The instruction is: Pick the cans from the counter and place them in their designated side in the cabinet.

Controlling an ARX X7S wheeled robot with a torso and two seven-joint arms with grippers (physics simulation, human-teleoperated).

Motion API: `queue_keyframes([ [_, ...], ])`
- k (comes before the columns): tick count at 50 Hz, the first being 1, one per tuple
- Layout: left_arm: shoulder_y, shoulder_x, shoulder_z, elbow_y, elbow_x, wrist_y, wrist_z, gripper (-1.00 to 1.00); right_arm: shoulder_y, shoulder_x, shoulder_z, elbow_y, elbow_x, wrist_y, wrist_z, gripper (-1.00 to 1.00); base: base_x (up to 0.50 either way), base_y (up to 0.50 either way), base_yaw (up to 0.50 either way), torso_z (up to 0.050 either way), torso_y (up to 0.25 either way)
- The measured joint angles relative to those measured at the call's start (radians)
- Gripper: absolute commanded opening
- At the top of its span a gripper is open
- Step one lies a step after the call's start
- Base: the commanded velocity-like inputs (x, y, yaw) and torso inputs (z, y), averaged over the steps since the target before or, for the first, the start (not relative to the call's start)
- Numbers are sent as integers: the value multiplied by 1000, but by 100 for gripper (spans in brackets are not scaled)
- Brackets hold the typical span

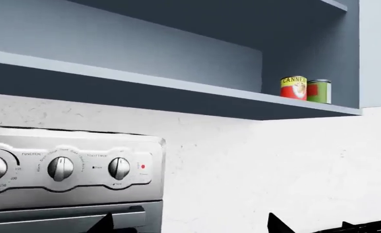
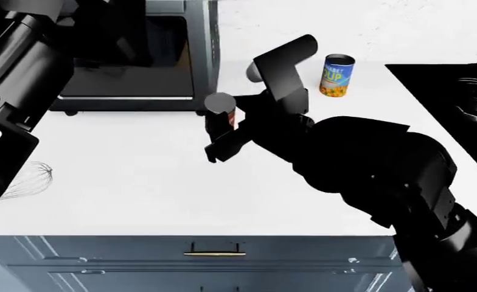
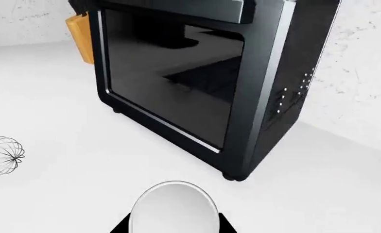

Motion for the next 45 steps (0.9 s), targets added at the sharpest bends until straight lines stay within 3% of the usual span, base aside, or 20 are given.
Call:
queue_keyframes([
  [8, -1, -2, 1, 0, -4, 3, -1, 100, 6, 3, 11, -24, 14, 10, 20, -100, -52, -455, 0, 0, 0],
  [23, -1, -12, -7, 7, -19, 7, -7, 100, 125, -15, 67, -15, 112, 100, 85, -100, 0, 0, 0, 1, 0],
  [34, 8, -6, -5, 8, -17, 20, 0, 100, 445, -23, 106, 170, 157, 199, 40, -100, 0, 0, 0, 0, 2],
  [45, 11, 1, 1, 4, -18, 29, 10, 100, 890, -126, 58, 712, -83, 95, -260, -100, 0, 0, 0, 0, 0],
])
